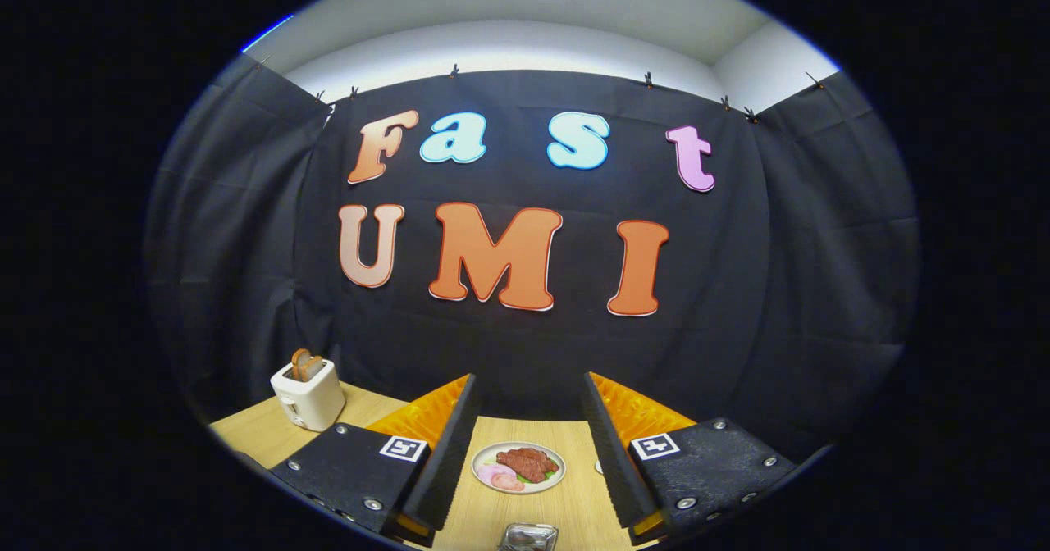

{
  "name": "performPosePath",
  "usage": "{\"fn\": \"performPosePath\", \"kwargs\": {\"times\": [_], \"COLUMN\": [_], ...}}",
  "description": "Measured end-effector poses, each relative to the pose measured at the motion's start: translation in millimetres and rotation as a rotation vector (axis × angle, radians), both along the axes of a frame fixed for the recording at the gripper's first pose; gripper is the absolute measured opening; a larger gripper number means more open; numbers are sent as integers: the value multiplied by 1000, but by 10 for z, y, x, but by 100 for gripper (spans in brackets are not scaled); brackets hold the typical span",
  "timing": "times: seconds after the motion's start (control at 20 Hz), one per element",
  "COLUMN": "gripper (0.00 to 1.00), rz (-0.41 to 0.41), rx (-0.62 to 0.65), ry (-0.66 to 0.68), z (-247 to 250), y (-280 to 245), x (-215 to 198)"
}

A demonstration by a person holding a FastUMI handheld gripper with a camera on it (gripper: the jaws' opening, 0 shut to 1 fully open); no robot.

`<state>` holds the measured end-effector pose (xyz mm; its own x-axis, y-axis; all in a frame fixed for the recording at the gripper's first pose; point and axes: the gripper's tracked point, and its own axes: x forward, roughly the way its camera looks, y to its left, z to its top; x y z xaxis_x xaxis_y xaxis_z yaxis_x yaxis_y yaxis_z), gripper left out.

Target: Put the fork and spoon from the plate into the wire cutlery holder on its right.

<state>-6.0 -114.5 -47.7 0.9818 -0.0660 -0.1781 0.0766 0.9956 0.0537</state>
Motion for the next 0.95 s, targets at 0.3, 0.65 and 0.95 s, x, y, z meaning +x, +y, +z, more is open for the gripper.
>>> {"fn": "performPosePath", "kwargs": {"times": [0.3,0.65,0.95], "gripper": [76,76,77], "rz": [49,86,87], "rx": [38,59,34], "ry": [-40,-37,-41], "z": [251,281,322], "y": [270,364,357], "x": [188,225,209]}}
